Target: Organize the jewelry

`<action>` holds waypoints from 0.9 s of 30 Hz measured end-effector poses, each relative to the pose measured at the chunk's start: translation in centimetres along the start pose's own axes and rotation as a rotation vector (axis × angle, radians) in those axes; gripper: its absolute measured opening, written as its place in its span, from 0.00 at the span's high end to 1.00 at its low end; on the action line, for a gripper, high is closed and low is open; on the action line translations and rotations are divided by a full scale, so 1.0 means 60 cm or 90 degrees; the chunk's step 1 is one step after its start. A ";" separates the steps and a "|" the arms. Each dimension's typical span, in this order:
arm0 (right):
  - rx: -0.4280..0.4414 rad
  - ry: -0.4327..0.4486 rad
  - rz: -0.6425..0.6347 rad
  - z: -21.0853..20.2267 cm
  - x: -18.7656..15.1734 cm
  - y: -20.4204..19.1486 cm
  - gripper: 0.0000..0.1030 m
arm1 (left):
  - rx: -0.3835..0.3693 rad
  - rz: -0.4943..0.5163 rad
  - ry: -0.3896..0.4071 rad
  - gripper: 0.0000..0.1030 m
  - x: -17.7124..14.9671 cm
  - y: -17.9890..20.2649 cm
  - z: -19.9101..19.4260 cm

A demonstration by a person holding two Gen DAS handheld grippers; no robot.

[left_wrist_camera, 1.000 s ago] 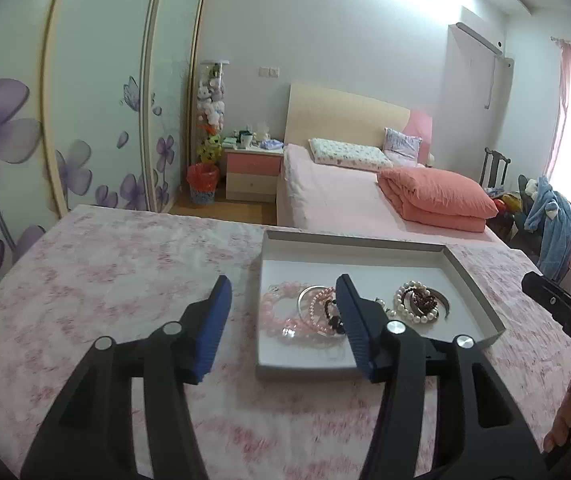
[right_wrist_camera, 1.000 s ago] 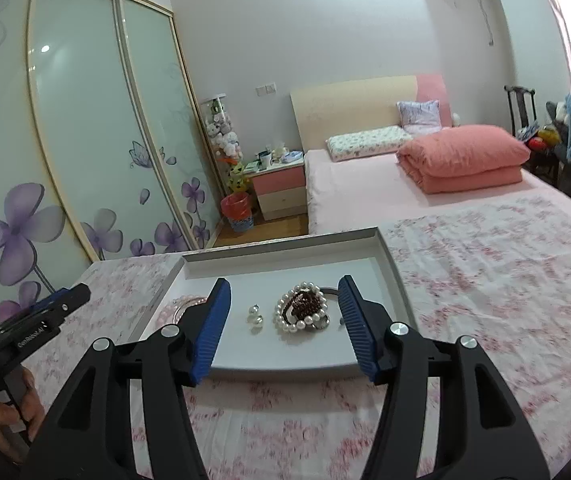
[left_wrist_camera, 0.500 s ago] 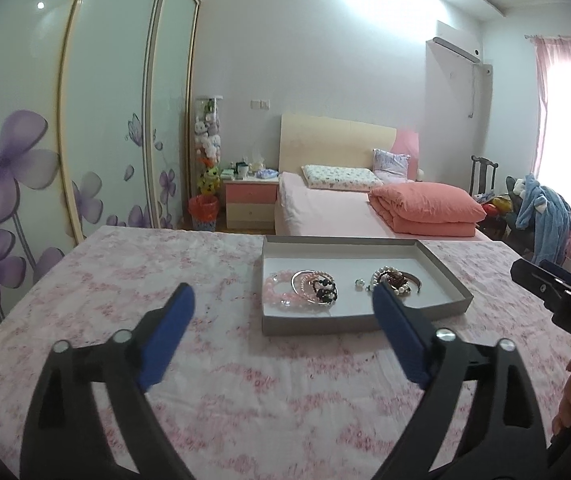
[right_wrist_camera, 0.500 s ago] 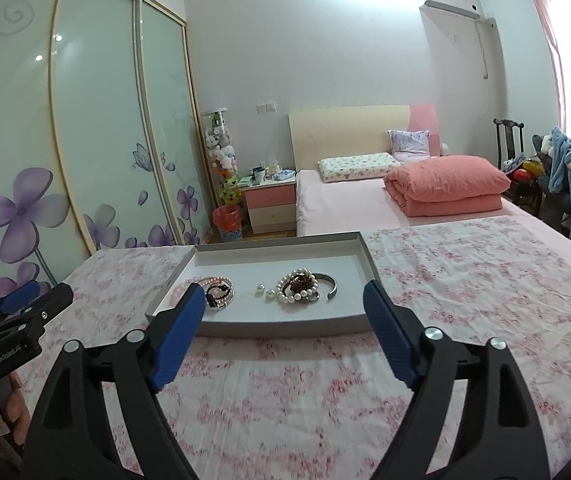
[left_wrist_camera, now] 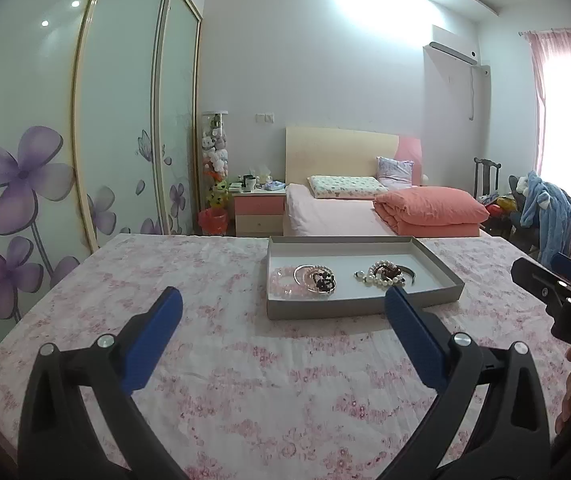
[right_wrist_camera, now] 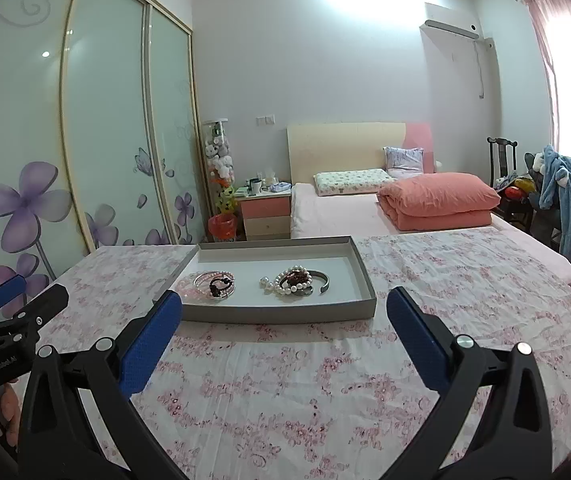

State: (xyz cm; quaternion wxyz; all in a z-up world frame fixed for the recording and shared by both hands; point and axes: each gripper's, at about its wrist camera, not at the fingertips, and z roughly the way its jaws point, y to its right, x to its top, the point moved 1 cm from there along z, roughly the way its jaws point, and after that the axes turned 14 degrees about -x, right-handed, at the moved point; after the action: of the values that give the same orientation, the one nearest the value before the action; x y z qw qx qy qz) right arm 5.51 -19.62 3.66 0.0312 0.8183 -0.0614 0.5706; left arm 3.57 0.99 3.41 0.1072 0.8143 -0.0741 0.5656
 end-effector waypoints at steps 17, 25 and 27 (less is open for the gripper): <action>0.018 0.007 -0.010 -0.011 -0.044 -0.005 0.02 | -0.008 -0.012 -0.013 0.04 -0.039 0.006 0.006; 0.018 0.001 -0.006 -0.006 -0.048 -0.002 0.02 | -0.011 -0.012 -0.023 0.04 -0.044 0.007 0.013; 0.018 0.000 -0.006 -0.005 -0.051 -0.002 0.02 | -0.012 -0.011 -0.025 0.04 -0.045 0.008 0.014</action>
State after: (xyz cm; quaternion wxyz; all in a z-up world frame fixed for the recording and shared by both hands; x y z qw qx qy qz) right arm 4.20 -19.28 0.93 0.0221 0.8190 -0.0495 0.5713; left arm 3.28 0.30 0.63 0.1182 0.8247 -0.0745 0.5481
